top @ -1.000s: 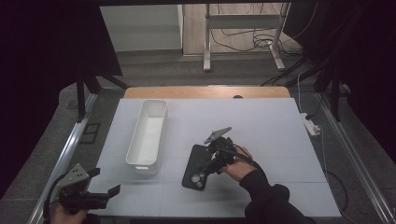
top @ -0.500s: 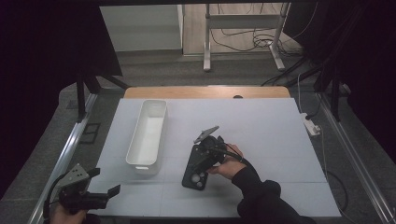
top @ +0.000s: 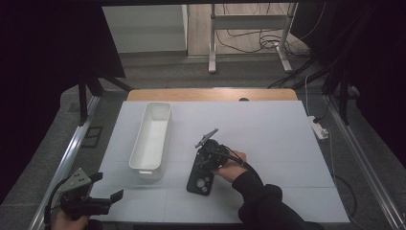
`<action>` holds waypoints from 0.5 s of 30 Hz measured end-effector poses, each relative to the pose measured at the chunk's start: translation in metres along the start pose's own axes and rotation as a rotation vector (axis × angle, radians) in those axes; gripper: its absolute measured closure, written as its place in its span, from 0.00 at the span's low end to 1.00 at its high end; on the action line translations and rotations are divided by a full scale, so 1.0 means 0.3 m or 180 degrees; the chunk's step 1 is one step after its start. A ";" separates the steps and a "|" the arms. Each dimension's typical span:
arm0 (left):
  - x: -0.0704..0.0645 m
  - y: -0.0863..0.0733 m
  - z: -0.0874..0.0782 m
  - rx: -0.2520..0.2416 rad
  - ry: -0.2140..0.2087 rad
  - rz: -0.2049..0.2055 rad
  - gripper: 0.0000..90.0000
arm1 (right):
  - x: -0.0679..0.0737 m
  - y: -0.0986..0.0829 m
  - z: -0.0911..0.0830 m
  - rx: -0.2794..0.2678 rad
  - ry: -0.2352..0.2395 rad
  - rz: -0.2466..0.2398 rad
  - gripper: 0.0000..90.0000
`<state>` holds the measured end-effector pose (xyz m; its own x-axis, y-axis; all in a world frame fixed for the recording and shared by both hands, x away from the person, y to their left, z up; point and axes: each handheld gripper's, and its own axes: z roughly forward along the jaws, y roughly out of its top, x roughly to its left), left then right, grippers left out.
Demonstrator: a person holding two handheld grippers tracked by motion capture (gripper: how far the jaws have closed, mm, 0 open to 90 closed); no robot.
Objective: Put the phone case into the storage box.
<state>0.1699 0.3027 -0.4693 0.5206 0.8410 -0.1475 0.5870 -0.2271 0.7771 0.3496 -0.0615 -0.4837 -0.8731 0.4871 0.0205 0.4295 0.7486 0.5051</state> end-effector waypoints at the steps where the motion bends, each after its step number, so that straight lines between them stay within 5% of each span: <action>1: 0.000 0.000 0.000 0.0000 0.0000 -0.0001 0.00 | -0.002 0.000 0.003 -0.0008 0.0026 -0.0013 0.82; 5: 0.000 0.000 0.000 0.0001 0.0002 0.0005 0.00 | -0.001 0.006 0.019 0.0027 0.0097 -0.0084 1.00; 15: 0.000 0.000 0.001 0.0005 -0.0002 0.0007 0.00 | -0.003 0.030 0.065 0.0007 0.0129 -0.0116 1.00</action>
<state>0.1701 0.3027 -0.4693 0.5223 0.8402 -0.1461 0.5868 -0.2297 0.7765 0.3588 -0.0464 -0.4961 -0.8968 0.4409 0.0373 0.3978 0.7665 0.5042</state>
